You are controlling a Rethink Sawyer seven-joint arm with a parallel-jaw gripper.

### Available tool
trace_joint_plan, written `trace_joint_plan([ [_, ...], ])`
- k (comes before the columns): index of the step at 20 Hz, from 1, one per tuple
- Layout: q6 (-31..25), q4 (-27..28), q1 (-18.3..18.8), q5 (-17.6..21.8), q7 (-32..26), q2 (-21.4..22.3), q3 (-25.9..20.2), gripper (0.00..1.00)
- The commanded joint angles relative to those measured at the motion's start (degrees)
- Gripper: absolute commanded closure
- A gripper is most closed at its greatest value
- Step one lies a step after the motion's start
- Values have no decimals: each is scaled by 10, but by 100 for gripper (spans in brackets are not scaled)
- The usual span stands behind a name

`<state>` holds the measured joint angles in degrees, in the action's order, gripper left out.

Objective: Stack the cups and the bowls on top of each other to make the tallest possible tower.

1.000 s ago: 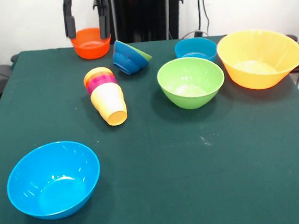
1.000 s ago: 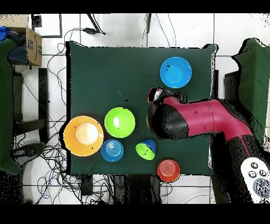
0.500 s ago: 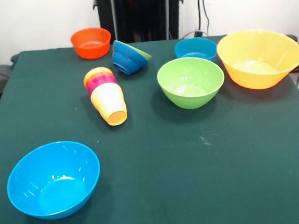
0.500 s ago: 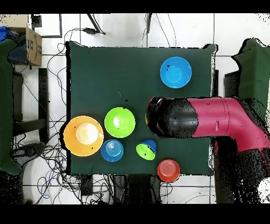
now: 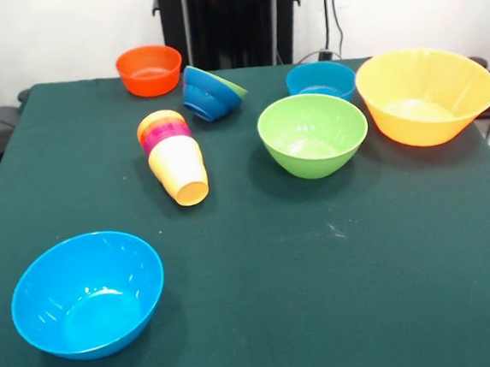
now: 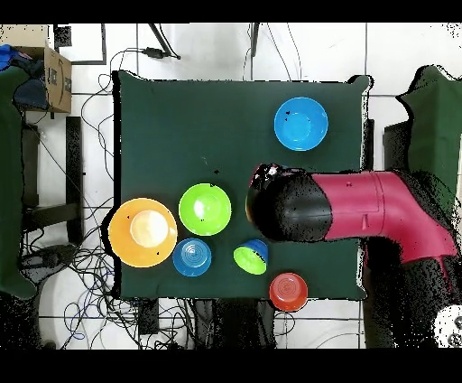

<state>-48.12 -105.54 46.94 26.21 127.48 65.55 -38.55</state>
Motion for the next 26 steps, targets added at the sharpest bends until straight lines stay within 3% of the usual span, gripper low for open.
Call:
trace_joint_plan([
  [1,77,-90,-14,92,-66,-59,18,0],
  [7,148,-106,-21,147,-38,-84,37,0],
  [16,207,-95,-44,203,7,-124,77,0],
  [26,282,-66,-103,271,58,-178,157,0],
])
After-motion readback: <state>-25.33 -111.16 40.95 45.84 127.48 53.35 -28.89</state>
